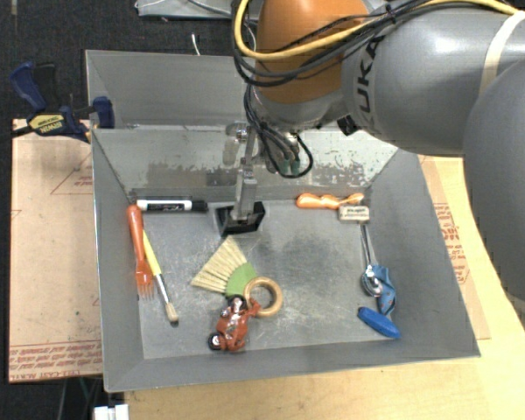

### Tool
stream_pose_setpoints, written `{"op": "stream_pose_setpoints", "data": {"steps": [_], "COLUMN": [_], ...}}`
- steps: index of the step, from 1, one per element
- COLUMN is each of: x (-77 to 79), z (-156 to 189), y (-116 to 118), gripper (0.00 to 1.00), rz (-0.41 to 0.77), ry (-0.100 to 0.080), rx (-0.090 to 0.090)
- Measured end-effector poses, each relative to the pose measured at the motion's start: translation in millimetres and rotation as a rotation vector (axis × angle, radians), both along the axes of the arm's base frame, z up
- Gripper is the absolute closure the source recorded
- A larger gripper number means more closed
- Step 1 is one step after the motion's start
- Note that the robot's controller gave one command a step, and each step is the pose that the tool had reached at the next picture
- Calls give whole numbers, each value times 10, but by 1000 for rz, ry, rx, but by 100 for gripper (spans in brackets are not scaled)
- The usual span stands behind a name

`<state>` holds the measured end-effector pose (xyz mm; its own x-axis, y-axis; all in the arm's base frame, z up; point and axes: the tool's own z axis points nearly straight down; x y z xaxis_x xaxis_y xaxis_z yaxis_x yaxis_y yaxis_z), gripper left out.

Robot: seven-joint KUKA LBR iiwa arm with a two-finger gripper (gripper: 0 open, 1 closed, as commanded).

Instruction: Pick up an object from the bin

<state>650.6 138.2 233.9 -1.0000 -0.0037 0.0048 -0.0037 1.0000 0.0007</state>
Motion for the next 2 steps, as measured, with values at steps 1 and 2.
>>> {"op": "stream_pose_setpoints", "data": {"steps": [1,2], "x": [8,19], "z": [54,-940], "y": [-10,-389], "gripper": [0,0], "rz": [-3,-35], "ry": [-7,-8], "rx": [1,2]}}
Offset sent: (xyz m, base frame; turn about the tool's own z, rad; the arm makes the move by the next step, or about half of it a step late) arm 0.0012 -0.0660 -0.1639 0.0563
